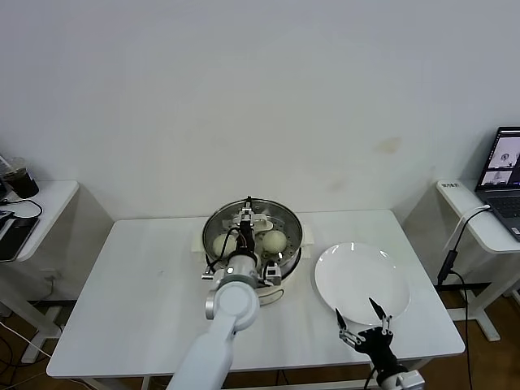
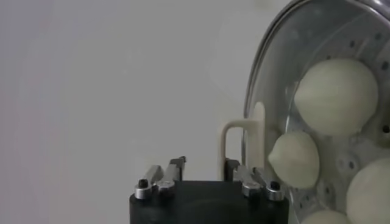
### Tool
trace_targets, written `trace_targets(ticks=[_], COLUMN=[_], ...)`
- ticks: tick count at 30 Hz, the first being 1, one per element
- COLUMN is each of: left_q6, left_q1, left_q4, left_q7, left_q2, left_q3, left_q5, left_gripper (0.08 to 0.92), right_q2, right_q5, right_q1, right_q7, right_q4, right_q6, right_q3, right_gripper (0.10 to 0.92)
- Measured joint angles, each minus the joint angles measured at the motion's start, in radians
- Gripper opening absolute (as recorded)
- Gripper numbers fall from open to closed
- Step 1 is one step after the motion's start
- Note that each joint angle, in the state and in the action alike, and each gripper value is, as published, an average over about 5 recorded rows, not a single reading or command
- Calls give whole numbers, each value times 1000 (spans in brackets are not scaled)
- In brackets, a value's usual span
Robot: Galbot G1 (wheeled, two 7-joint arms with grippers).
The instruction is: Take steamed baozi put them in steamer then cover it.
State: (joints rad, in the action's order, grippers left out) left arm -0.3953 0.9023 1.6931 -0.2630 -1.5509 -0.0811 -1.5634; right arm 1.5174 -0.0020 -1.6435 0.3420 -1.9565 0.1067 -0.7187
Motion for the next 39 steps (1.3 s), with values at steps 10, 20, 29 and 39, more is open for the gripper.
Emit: trace_targets(ticks=[10, 20, 29, 39], left_q6=[8, 37, 137, 318], left_q1=[54, 172, 391, 679], left_q4=[92, 258, 436, 503], left_q7=[-1, 37, 205, 355], left_q2=[42, 113, 203, 263], left_q3=[18, 6, -140, -401], left_q5=[34, 137, 522, 1185], left_gripper=[820, 823, 823, 823], right_q2=[2, -8, -34, -62], right_q5=[-4, 8, 30, 49], right_q1=[-7, -15, -39, -79], right_q7=[0, -6, -13, -28], right_q4=[-7, -10, -31, -62], right_q6=[-1, 6, 15, 20], right_q3=[0, 0, -4, -8], right_gripper=[823, 823, 823, 823])
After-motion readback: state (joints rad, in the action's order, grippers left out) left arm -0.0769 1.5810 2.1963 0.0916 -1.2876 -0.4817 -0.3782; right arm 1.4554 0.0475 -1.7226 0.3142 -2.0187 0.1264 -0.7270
